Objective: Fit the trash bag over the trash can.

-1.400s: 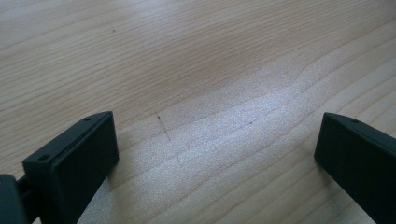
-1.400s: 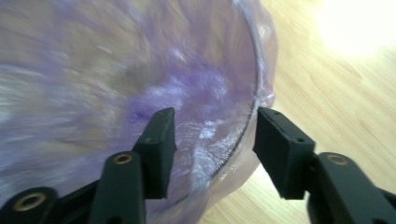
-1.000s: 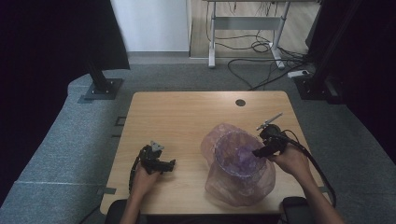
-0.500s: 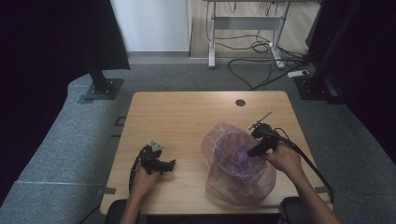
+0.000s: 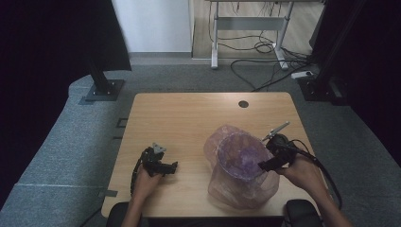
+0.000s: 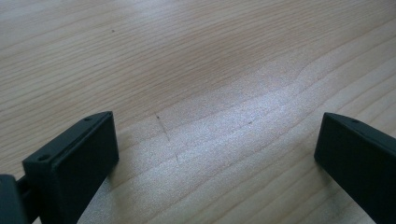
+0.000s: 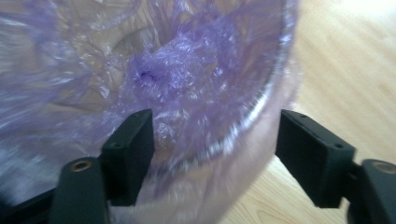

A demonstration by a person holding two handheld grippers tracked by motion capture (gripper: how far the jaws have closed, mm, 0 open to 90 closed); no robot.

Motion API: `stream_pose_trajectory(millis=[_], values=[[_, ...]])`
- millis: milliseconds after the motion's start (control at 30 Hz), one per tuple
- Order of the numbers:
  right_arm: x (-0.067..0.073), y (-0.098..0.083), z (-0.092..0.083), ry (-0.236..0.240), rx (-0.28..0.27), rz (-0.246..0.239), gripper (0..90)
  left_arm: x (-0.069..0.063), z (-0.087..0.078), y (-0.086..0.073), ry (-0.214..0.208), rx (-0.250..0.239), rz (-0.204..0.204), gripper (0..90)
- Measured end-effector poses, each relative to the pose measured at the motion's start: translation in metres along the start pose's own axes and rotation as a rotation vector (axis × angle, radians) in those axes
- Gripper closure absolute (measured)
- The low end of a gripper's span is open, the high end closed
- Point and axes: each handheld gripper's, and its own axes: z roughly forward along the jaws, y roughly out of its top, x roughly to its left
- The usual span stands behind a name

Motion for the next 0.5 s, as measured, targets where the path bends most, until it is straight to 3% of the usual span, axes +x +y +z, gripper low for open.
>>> stream_pose_trajectory(millis=[133,200,300,367,433,500], values=[[-0.004,0.007,0.021,-0.001,0.074,-0.008,28.8,0.000,0.000,0.000,0.000,0.000,0.000,0.0],[-0.007,0.008,0.017,0.014,0.030,0.004,24.6,0.000,0.000,0.000,0.000,0.000,0.000,0.0],[-0.012,0.006,0.000,0.051,-0.090,0.008,14.4,0.000,0.000,0.000,0.000,0.000,0.000,0.0],[-0.018,0.003,-0.010,0.072,-0.141,0.006,11.9,0.000,0.000,0.000,-0.001,0.001,0.000,0.0],[-0.023,0.000,-0.017,0.047,-0.175,0.019,0.0,0.000,0.000,0.000,-0.001,0.000,0.000,0.0],[-0.030,-0.005,-0.021,0.026,-0.195,0.034,0.0,0.000,0.000,0.000,-0.001,0.001,0.000,0.0]])
